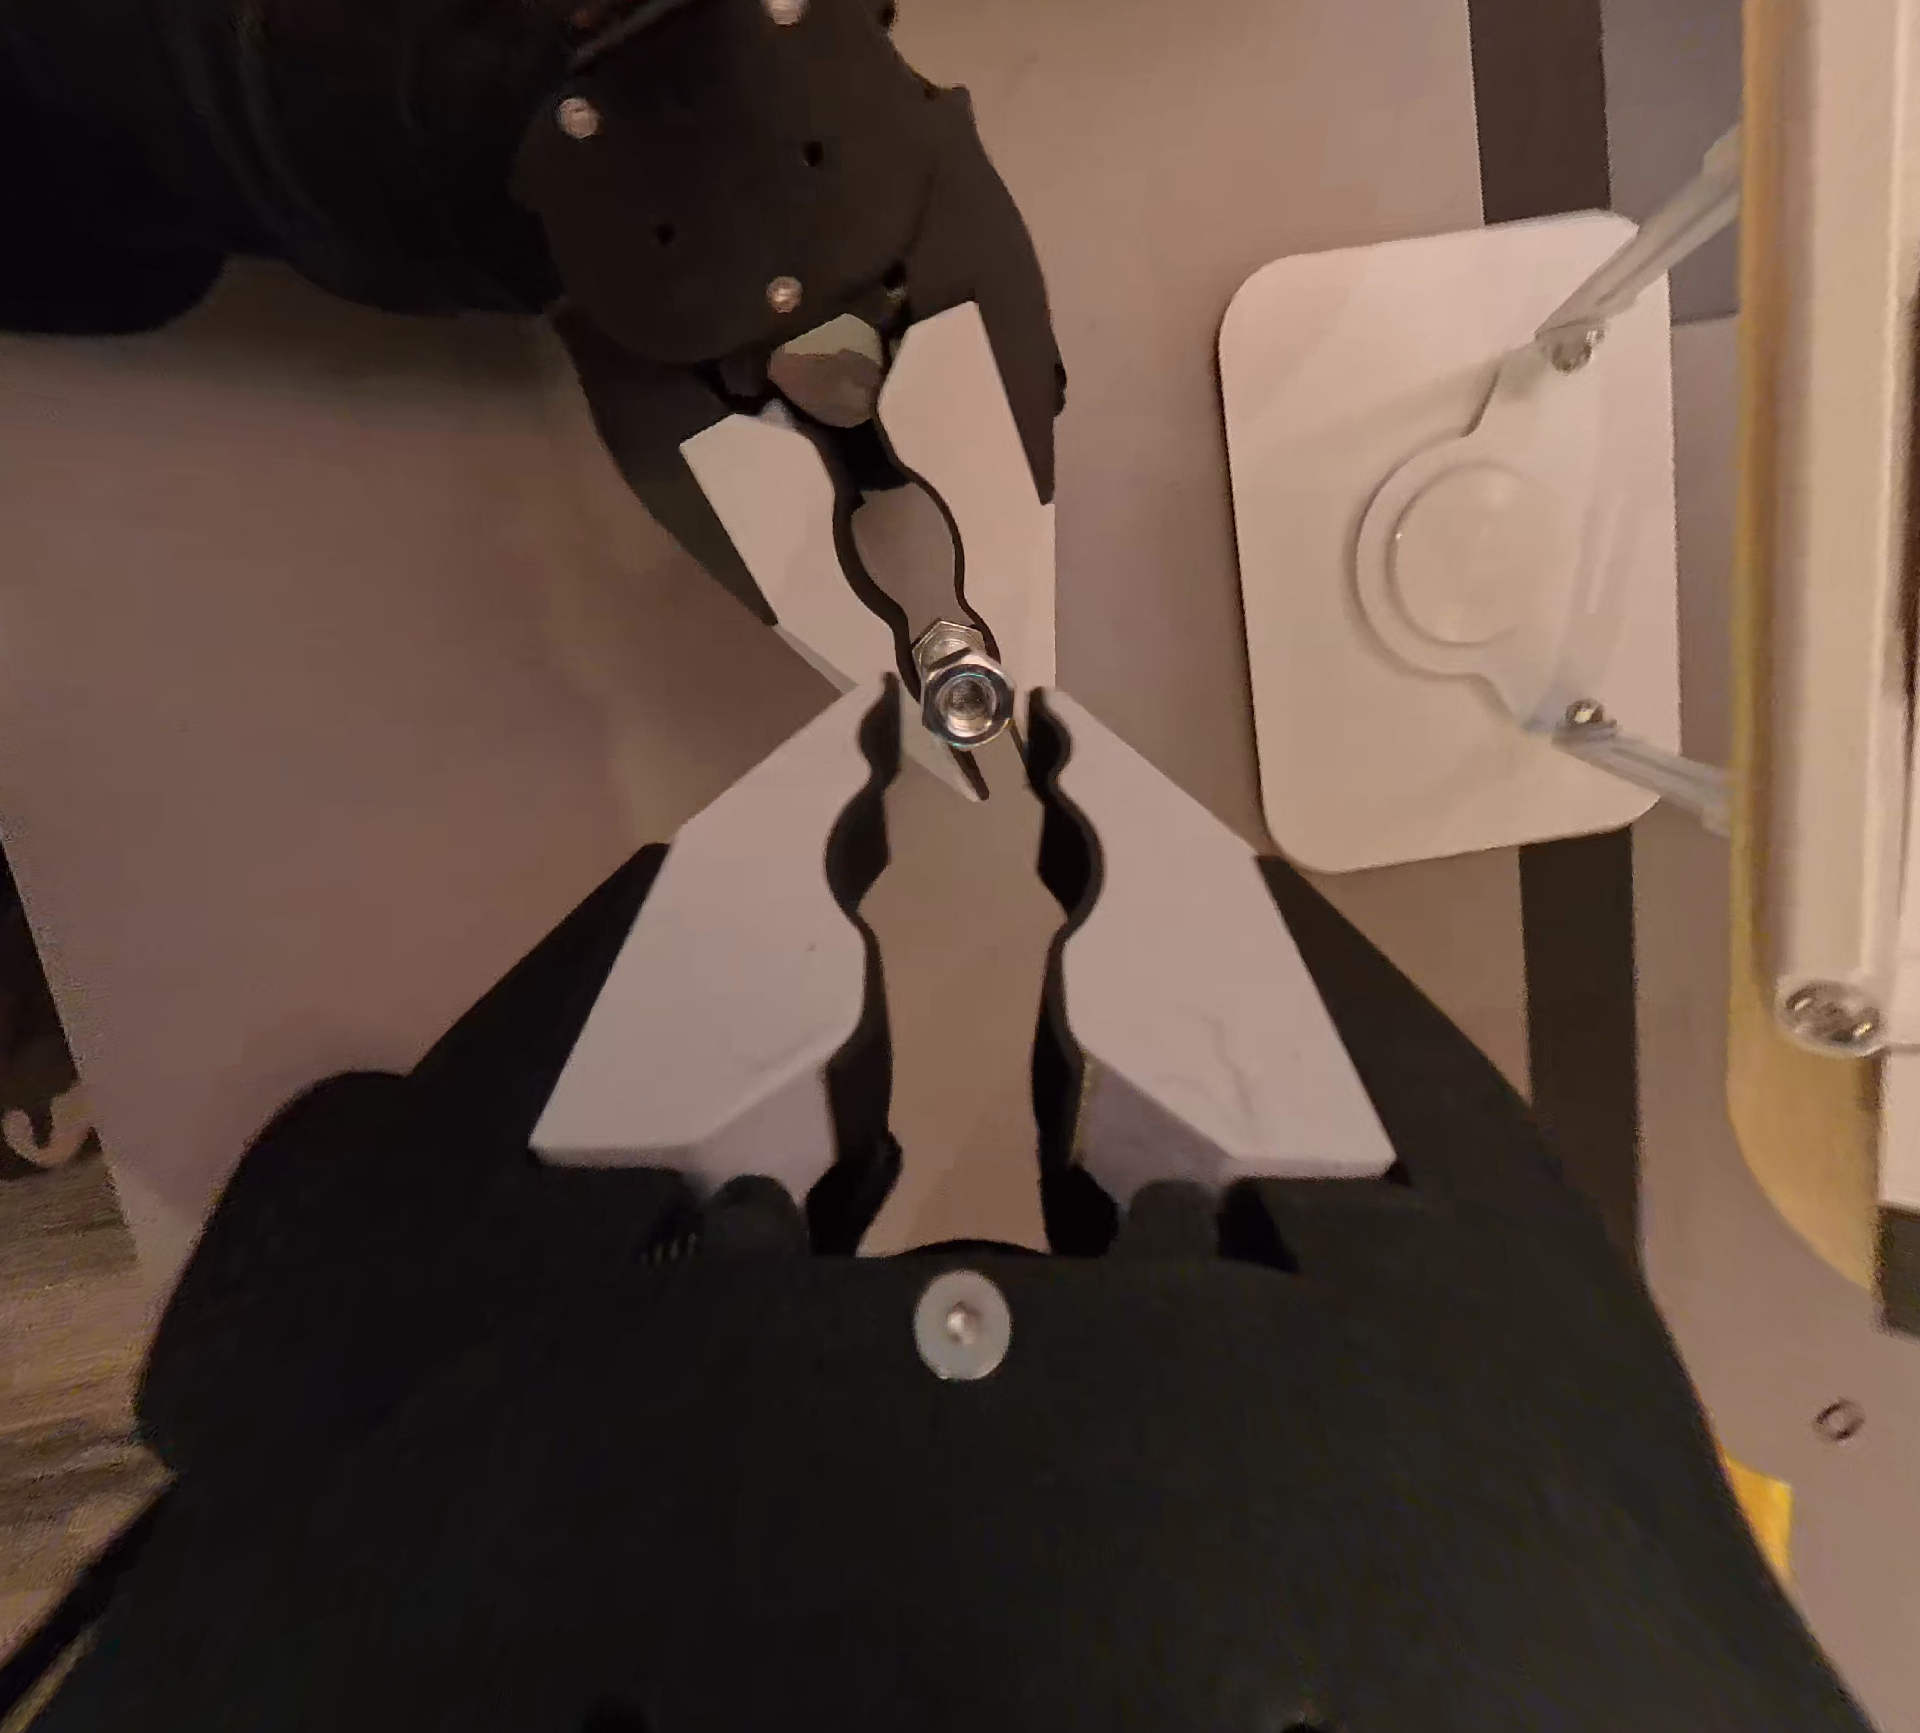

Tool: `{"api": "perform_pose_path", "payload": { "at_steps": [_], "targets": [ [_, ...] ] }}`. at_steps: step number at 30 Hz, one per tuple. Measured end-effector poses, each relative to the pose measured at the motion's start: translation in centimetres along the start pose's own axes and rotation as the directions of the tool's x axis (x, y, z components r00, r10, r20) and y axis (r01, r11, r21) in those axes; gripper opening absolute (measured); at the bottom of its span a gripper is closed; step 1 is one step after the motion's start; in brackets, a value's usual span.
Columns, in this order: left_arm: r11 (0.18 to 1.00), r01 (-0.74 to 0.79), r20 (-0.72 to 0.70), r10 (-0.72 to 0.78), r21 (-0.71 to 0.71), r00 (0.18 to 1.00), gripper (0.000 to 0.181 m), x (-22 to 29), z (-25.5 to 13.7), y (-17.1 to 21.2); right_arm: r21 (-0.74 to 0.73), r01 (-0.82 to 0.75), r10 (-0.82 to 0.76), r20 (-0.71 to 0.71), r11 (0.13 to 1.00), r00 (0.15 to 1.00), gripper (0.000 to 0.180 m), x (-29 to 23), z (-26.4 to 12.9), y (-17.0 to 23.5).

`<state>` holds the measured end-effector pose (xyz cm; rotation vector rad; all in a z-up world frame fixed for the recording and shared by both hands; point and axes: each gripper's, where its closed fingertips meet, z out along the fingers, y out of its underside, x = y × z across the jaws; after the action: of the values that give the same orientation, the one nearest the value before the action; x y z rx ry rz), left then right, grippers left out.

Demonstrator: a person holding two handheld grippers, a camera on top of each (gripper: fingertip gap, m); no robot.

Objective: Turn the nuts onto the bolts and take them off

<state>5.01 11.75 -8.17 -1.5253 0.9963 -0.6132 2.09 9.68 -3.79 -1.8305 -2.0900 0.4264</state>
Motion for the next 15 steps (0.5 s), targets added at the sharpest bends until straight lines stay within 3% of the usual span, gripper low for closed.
{"api": "perform_pose_path", "payload": {
  "at_steps": [4, 8, 15],
  "targets": [
    [0.996, 0.049, -0.067, -0.044, 0.08, 0.997, 0.01, 0.6, -0.7, -1.4, 0.036, 0.27, -0.269, -0.013, 0.962, 0.963, 0.036, -0.3, -1.7, -0.9],
    [0.988, 0.086, -0.158, -0.065, 0.128, 0.985, 0.01, 1.9, -1.1, -2.4, 0.103, 0.475, -0.482, 0.059, 0.874, 0.874, 0.028, -2.1, -2.5, -1.7],
    [0.987, 0.088, -0.212, -0.058, 0.137, 0.976, 0.01, 2.9, -1.2, -2.8, 0.038, 0.628, -0.629, 0.107, 0.777, 0.77, 0.018, -2.2, -1.9, -1.0]
  ]
}}
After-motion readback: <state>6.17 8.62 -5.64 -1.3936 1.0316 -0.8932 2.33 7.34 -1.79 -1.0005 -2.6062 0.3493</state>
